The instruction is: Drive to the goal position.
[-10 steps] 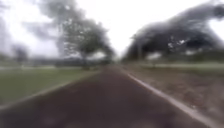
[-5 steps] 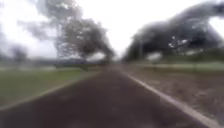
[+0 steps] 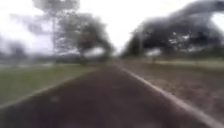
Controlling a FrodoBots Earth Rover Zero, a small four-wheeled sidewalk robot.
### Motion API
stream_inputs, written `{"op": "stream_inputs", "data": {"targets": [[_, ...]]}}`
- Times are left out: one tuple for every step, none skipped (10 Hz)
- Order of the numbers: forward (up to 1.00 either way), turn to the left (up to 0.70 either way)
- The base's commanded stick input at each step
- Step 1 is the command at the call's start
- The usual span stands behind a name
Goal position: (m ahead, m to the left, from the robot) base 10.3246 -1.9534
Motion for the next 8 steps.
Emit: {"op": "stream_inputs", "data": {"targets": [[0.70, 0.00], [0.70, 0.00], [0.70, 0.00], [0.70, 0.00], [0.70, 0.00], [0.70, 0.00], [0.70, 0.00], [0.70, 0.00]]}}
